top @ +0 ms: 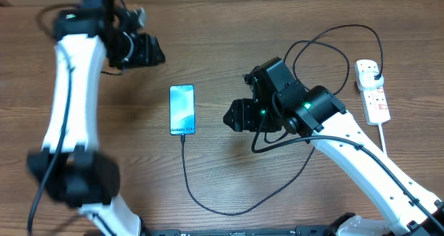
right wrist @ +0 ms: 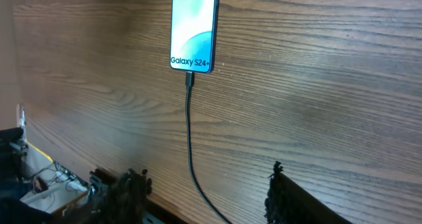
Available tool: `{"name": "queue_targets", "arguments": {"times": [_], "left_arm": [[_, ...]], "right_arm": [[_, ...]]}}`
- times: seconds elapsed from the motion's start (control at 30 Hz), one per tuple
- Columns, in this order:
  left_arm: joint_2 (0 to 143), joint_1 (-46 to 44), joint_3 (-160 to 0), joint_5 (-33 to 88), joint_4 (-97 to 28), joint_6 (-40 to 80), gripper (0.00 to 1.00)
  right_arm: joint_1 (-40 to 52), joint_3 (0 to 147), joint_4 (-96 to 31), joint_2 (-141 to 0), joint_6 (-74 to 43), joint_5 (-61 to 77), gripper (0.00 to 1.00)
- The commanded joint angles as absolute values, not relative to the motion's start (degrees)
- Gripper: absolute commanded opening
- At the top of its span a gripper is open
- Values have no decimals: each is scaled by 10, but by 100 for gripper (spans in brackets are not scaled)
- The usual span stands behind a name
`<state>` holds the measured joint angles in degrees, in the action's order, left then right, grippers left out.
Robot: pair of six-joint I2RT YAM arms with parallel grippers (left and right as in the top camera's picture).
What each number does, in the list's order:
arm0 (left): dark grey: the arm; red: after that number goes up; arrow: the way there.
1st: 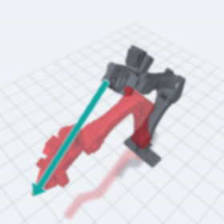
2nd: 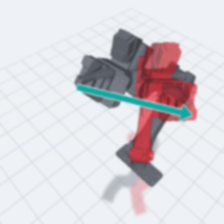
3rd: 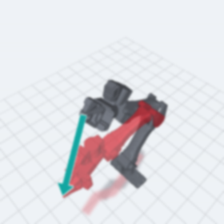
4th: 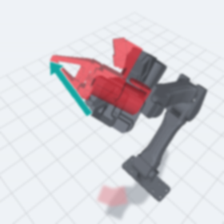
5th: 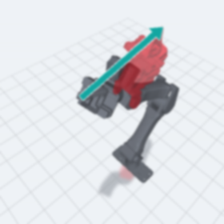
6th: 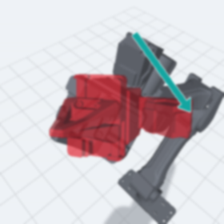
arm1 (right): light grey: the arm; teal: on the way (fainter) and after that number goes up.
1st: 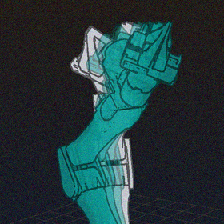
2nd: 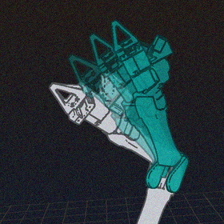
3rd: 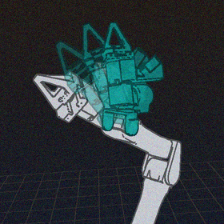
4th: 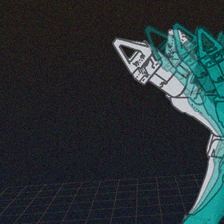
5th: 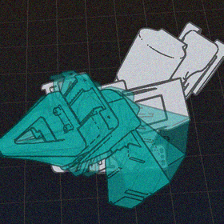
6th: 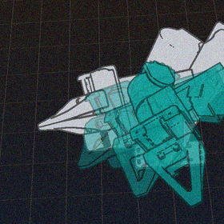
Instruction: Plug charger to phone and switch on socket
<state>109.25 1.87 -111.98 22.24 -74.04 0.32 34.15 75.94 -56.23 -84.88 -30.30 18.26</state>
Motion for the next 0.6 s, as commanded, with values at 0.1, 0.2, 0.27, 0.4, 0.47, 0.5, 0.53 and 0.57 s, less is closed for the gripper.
{"name": "queue_targets", "arguments": {"times": [0.1,0.2,0.27,0.4,0.47,0.5,0.53,0.57], "left_arm": [[950,18,-1134,227,-759,35,66],[915,18,-1134,227,-770,34,70],[899,18,-1134,227,-778,34,78],[887,18,-1134,225,-796,34,94],[888,18,-1134,224,-803,34,100],[888,18,-1134,222,-804,34,100],[888,18,-1134,218,-803,34,100],[888,18,-1134,219,-804,34,99]], "right_arm": [[309,766,-579,-797,-295,176,50],[277,766,-602,-772,-281,176,38],[250,766,-618,-754,-268,176,32],[182,766,-649,-715,-249,176,21],[142,766,-662,-698,-248,176,16],[121,766,-666,-690,-243,176,12],[100,766,-670,-682,-238,176,9],[79,766,-673,-676,-237,176,7]]}}
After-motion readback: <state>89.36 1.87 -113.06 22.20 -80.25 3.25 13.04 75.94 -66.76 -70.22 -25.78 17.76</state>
